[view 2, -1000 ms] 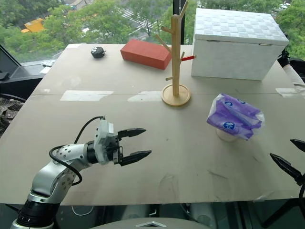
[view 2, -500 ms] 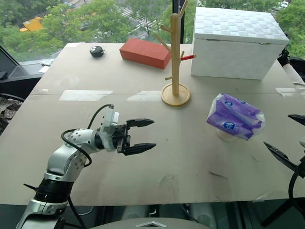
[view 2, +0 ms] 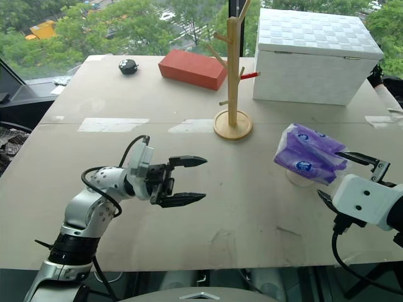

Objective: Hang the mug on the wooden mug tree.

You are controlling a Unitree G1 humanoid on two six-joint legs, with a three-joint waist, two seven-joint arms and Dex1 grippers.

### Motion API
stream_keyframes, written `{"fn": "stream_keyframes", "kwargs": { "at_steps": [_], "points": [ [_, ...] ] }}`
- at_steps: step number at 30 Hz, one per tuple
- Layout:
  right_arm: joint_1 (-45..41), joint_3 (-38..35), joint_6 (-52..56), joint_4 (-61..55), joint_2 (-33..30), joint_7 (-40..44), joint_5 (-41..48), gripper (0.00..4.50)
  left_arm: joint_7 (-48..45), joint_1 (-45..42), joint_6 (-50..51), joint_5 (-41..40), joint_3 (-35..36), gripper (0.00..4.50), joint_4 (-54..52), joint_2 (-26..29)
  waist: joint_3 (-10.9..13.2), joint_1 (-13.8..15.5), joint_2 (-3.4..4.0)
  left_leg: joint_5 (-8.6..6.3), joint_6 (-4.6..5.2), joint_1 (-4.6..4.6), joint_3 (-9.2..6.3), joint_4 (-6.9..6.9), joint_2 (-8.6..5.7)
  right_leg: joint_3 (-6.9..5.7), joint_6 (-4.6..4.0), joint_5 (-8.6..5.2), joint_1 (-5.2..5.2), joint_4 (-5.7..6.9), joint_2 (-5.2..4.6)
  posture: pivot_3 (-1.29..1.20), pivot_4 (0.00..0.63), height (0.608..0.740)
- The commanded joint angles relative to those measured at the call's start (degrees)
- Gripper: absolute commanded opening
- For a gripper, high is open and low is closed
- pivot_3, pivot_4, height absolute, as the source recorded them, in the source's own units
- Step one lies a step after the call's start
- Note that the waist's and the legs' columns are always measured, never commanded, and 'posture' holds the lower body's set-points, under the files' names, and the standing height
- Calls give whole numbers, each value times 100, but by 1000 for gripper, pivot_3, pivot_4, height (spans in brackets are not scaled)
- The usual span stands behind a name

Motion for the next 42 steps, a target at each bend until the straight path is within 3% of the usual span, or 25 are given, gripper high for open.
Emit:
{"fn": "stream_keyframes", "kwargs": {
  "at_steps": [1,9,13,16,20,26,31,36,42],
  "points": [
    [-278,253,-184,193,-41,-130,-312,4482,149,131,2,-138,133,4500,-379,5,0,0,0,0,0,0,0,1,-1,0,0,0,0,1,1,0,150,740],
    [-702,895,-295,654,108,-181,-594,4482,418,313,10,-159,176,4500,-525,-28,1,5,-1,0,0,-1,-1,3,0,-3,0,0,0,1,2,0,150,740],
    [-842,1039,-456,930,145,-127,-635,3336,503,326,-18,-132,178,4500,-556,-45,1,4,-1,0,0,-2,-1,5,-1,-3,0,0,0,1,2,0,150,740],
    [-902,1085,-533,1043,192,-111,-609,1628,519,306,-41,-115,177,4500,-541,-50,1,7,-1,0,0,-2,-2,5,-2,-4,0,0,0,1,2,0,150,740],
    [-898,993,-512,1024,275,-64,-505,74,510,277,-71,-104,179,4500,-502,-63,0,5,-2,0,0,-2,-2,5,-4,-3,0,0,1,2,2,0,150,740],
    [-1326,-169,488,621,666,49,1061,74,531,261,-88,-90,152,4500,-500,-126,1,4,0,0,0,-2,-2,7,-3,-3,0,1,1,5,2,0,150,740],
    [-1996,-546,766,1449,409,-357,942,74,534,192,22,-228,142,4500,-614,-193,1,4,-2,0,0,1,0,11,-5,-1,0,1,4,7,2,0,150,740],
    [-2678,702,576,3288,-145,-1059,-257,74,761,18,238,-389,182,4500,-809,-214,0,1,-3,1,1,5,6,12,-10,7,-1,2,4,11,1,0,150,740],
    [-3840,2297,-183,5578,-278,-1449,-1232,74,1223,-101,522,-494,227,4500,-1174,-234,-1,-23,10,1,1,12,15,6,-16,22,2,3,2,21,6,0,150,740]
  ]
}}
